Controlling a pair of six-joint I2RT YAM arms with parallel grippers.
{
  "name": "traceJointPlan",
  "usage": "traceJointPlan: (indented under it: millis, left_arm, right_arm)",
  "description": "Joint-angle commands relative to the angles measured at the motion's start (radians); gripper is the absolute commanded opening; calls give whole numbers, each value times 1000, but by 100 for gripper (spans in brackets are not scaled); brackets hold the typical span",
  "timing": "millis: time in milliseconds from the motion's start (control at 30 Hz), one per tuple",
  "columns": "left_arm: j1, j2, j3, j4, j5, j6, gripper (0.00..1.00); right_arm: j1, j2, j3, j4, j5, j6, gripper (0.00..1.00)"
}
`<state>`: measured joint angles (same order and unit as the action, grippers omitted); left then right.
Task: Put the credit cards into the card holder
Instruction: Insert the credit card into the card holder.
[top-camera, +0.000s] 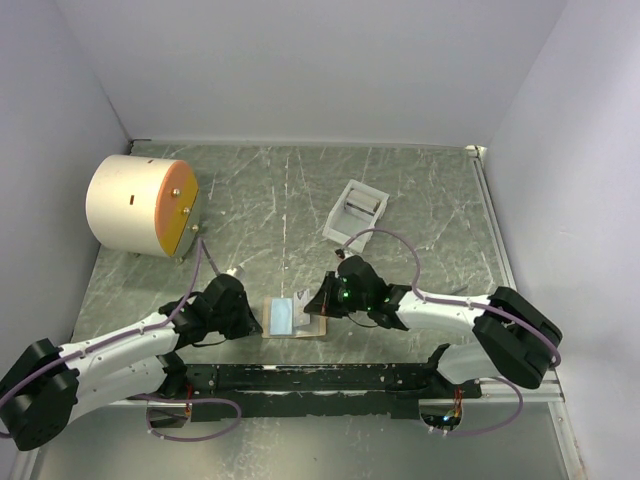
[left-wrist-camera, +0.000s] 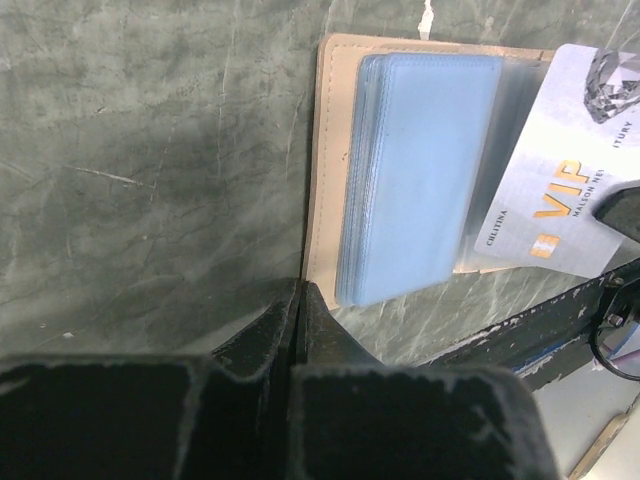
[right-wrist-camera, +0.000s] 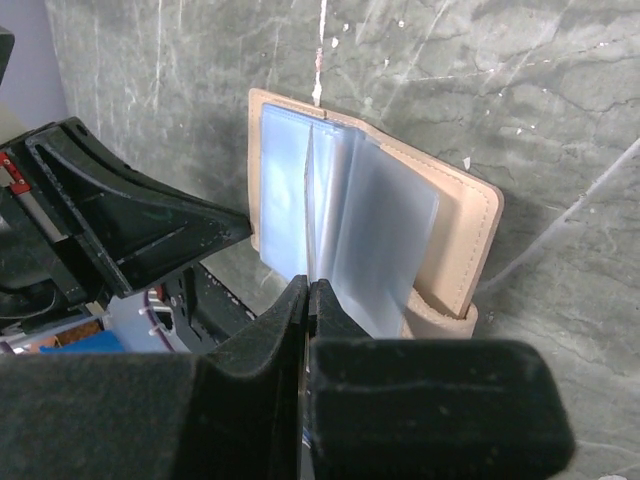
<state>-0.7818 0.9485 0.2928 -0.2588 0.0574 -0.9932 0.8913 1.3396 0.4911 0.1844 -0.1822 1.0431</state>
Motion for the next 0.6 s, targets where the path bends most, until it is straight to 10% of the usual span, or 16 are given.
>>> traceJointPlan:
  millis: [0,567]
  left_arm:
    - [-5,-16,-13,27,24,-9,8]
    - [-5,-21,-32,58,39,-10,8]
  right_arm:
    - [4,12,-24,51,24,26,0]
    - [4,9,-58,97,29,52,0]
